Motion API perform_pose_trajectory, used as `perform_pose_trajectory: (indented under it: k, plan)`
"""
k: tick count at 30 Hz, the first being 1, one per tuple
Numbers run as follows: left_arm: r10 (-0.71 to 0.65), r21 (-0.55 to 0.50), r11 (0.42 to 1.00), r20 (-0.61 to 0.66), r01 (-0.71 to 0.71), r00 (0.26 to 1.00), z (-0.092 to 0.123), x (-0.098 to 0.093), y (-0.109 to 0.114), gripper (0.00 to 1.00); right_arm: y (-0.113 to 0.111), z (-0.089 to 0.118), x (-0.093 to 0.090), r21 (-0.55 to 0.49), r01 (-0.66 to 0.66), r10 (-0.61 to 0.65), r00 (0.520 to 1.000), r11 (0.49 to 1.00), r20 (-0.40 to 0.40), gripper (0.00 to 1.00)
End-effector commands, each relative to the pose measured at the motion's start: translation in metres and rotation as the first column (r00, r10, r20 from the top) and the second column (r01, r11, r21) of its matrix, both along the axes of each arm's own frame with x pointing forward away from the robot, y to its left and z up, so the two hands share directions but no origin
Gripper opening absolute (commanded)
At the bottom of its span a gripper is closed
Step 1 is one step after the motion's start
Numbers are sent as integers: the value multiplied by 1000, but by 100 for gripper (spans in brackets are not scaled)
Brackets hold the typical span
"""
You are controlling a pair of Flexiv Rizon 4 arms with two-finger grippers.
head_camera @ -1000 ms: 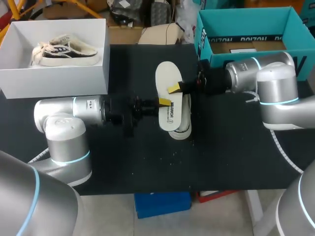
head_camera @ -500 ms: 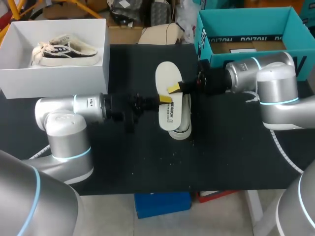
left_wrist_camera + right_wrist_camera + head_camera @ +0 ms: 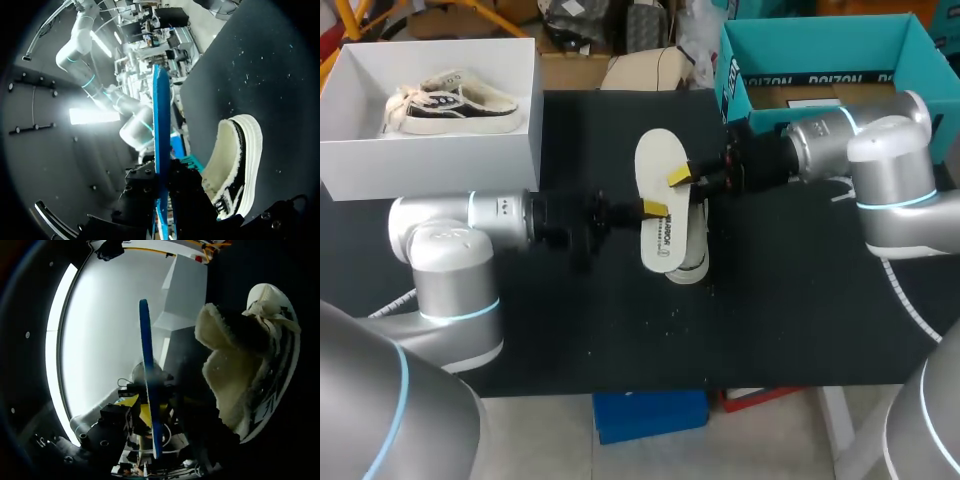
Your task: Take the shoe out of the shoebox, open the shoe tongue, remove and reinsert the insole, then place the shoe into the shoebox
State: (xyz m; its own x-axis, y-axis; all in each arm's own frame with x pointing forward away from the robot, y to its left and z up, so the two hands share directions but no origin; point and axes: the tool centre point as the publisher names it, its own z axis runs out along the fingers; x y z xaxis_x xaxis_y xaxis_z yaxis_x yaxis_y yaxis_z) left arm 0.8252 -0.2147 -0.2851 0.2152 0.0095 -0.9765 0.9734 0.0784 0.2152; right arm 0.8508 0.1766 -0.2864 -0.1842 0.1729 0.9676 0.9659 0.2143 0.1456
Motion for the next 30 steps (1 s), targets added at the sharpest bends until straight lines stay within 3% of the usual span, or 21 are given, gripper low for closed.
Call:
perform_pose_trajectory:
  k: [1, 8, 22, 25, 30]
  plan:
    - [22, 103, 995, -102, -12, 995, 2, -20, 17, 0, -18, 24, -10, -220, 47, -41, 999, 974, 31, 100]
    - [29, 260, 965, -204, 25, 979, -8, -51, 38, 0, -43, 34, -21, -424, 157, -129, 987, 892, 96, 100]
    - [6, 278, 959, -181, 45, 983, -9, -56, 40, 0, -43, 34, -21, -424, 157, -129, 987, 892, 96, 100]
    - [-25, 272, 958, -234, 90, 972, -10, -61, 46, 0, -45, 35, -23, -557, 181, -81, 977, 811, 199, 100]
    - [-83, 219, 962, -336, 164, 938, -14, -68, 52, 0, -54, 31, -40, -614, 247, -53, 947, 750, 317, 100]
